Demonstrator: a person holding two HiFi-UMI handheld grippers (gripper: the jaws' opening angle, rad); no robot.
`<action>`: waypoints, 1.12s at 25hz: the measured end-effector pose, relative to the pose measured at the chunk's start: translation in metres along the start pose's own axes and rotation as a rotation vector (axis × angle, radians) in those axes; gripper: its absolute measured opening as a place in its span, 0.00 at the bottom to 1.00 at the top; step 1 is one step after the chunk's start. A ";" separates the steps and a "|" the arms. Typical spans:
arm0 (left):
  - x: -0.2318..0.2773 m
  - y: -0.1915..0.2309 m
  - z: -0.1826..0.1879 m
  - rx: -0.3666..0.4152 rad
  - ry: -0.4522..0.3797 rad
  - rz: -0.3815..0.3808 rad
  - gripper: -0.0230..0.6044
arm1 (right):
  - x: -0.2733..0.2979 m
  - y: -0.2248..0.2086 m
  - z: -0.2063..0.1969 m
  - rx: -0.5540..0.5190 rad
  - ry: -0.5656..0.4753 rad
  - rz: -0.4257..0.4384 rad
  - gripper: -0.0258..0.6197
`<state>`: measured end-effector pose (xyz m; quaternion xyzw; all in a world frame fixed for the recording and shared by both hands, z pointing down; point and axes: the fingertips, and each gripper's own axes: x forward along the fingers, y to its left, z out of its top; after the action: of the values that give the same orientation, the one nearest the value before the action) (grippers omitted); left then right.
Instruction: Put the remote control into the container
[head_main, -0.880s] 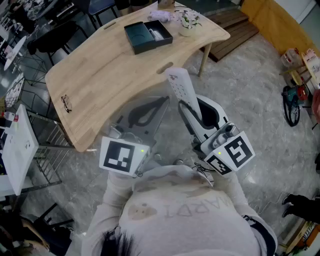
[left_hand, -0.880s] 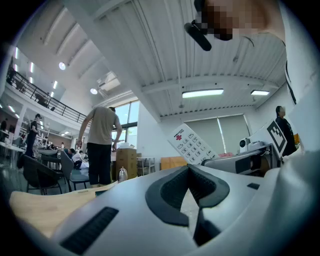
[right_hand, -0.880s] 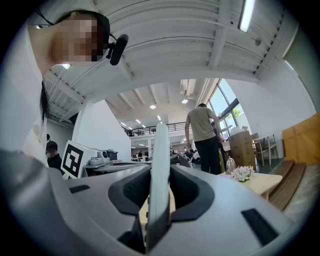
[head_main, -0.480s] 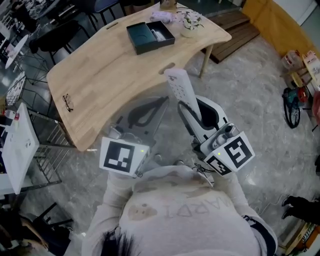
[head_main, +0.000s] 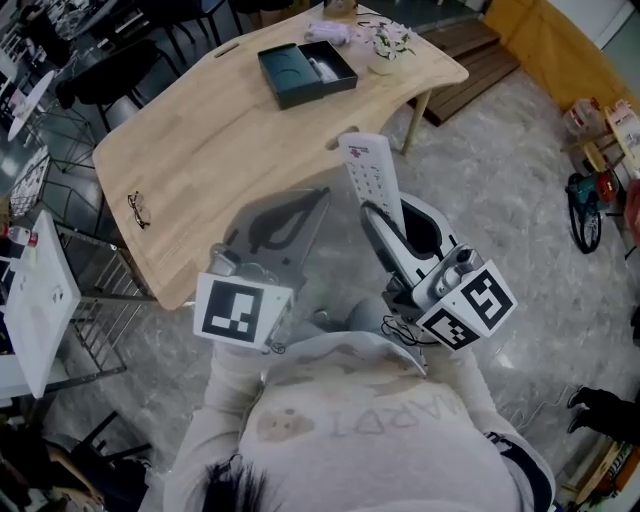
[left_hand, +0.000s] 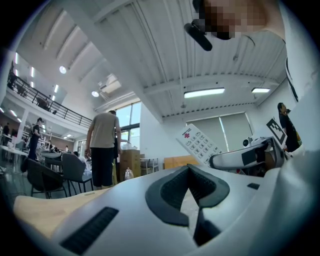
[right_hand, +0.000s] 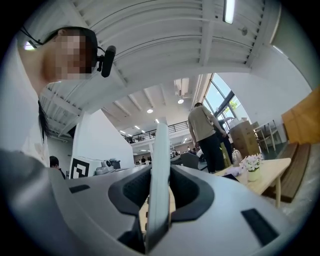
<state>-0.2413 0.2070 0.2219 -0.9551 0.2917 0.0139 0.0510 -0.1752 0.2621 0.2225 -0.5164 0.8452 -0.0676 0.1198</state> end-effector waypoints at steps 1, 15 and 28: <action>0.004 0.002 0.000 0.002 -0.007 -0.006 0.04 | 0.001 -0.003 0.000 0.004 0.001 -0.006 0.20; 0.117 0.030 -0.011 0.010 0.005 0.044 0.04 | 0.048 -0.111 0.018 0.023 0.002 0.060 0.20; 0.293 0.011 0.000 0.024 -0.018 0.138 0.04 | 0.055 -0.286 0.069 0.021 0.030 0.159 0.20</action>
<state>-0.0045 0.0351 0.2041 -0.9318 0.3566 0.0223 0.0640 0.0645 0.0834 0.2174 -0.4454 0.8844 -0.0745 0.1176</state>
